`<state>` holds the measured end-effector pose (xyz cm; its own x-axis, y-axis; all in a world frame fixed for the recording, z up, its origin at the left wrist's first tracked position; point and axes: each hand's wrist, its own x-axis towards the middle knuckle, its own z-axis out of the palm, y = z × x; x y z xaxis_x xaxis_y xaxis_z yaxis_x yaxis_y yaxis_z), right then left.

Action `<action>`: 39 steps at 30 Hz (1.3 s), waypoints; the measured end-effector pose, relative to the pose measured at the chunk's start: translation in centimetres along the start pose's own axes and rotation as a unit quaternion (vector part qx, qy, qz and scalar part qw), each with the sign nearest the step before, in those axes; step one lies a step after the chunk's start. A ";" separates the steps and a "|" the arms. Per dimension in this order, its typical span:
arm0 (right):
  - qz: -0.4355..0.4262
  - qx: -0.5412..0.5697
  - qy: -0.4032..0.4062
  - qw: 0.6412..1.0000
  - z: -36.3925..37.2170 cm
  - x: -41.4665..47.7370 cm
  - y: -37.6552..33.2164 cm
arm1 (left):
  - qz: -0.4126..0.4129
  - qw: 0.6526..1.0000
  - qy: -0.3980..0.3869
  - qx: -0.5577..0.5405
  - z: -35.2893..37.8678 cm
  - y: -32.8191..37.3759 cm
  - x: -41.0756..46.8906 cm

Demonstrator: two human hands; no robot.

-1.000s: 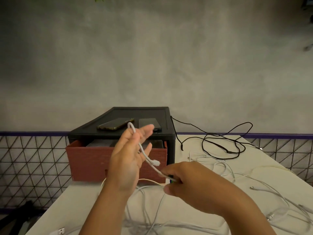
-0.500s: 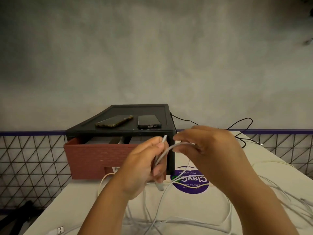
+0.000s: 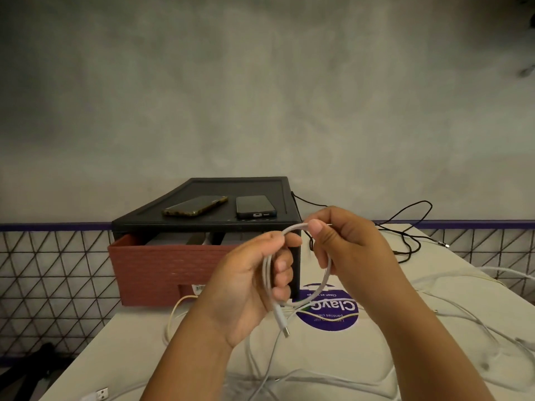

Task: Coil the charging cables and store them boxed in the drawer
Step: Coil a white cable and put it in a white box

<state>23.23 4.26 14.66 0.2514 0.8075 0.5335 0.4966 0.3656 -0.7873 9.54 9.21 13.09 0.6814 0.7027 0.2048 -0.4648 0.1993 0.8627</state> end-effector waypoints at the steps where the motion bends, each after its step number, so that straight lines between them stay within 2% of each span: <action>1: 0.010 0.003 0.019 1.000 0.0 0.1 0.2 | 0.022 0.998 0.029 0.049 0.2 -0.1 0.0; 4: 0.030 0.020 0.076 0.996 -0.2 0.5 0.9 | 0.059 0.975 0.083 0.200 -0.1 -0.1 0.0; 7: 0.053 0.034 0.114 0.992 -0.2 0.7 1.2 | 0.042 0.940 0.114 0.320 -0.4 0.2 -0.1; 14: 0.043 -0.010 0.153 0.987 -0.1 0.6 1.3 | 0.010 0.923 0.119 0.366 -0.4 1.3 -0.8; 17: 0.042 -0.016 0.158 0.986 -0.2 0.6 1.4 | 0.053 0.914 0.150 0.373 -1.0 1.9 -1.0; 20: 0.053 0.023 0.115 0.992 -0.1 0.5 1.2 | 0.130 0.898 0.182 0.379 -1.2 1.7 -0.7; 22: 0.068 0.064 0.083 0.992 0.1 0.4 0.8 | 0.153 0.903 0.204 0.347 -1.1 1.4 -0.4; 25: 0.074 0.112 0.056 0.989 0.1 0.4 0.5 | 0.157 0.940 0.198 0.230 -0.4 1.1 -0.1; 27: 0.077 0.136 0.047 0.987 0.2 0.3 0.5 | 0.162 0.948 0.194 0.193 0.3 0.7 0.1; 32: 0.087 0.130 0.046 0.987 0.5 0.4 0.6 | 0.170 0.942 0.199 0.210 1.0 -0.2 0.5; 35: 0.085 0.122 0.045 0.988 0.5 0.4 0.7 | 0.147 0.954 0.195 0.174 1.1 0.0 0.4; 39: 0.057 0.109 0.071 0.990 0.1 0.5 0.8 | 0.107 0.955 0.183 0.206 0.7 0.3 0.2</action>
<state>23.65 5.00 14.19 0.4177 0.7821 0.4625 0.2707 0.3787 -0.8850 10.00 8.95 13.69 0.3174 0.9042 0.2860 -0.2574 -0.2081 0.9436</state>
